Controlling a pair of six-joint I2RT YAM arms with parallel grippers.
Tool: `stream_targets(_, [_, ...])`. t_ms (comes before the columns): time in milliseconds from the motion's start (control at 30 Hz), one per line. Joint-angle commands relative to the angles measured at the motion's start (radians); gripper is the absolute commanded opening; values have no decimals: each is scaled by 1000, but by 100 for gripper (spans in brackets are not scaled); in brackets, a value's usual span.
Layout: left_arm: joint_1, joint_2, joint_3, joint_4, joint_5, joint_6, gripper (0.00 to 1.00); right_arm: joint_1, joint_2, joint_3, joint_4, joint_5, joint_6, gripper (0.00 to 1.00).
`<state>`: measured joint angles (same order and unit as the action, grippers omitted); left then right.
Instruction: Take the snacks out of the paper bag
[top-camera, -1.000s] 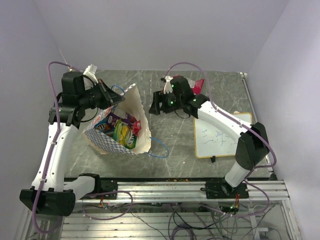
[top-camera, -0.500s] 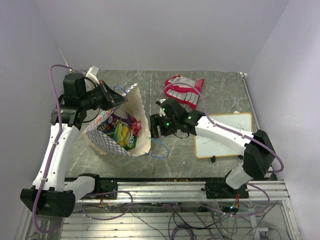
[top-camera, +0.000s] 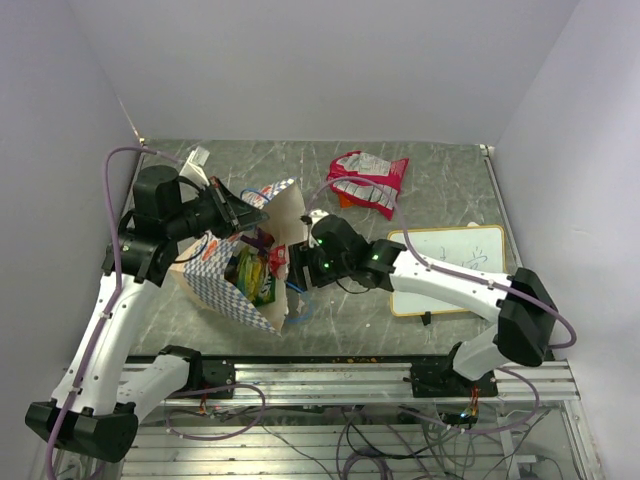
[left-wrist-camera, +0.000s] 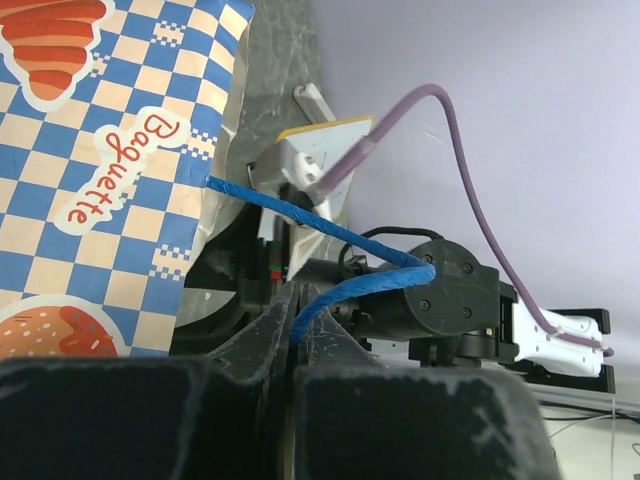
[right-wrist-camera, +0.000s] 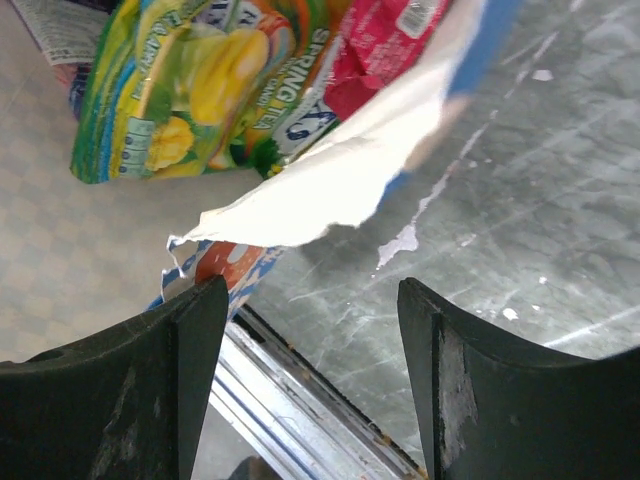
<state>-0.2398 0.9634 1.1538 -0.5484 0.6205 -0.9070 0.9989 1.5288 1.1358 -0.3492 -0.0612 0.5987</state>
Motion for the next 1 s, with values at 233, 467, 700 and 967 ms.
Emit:
stream_targets(233, [-11,-47,-14,39,6,-15,7,-3,-295,-64,-120,324,-133,70])
stream_targets(467, [-10,-95,-3,17,-39,25,7,10,-366,-14,-40,210,-264,70])
stream_targets(700, [-10,-167,-71,39,-110,-99,7,99,-244,-16,139,145,-166,68])
stream_targets(967, [-10,-209,-123,47,-120,-150,7,184,-57,57,200,302,20,66])
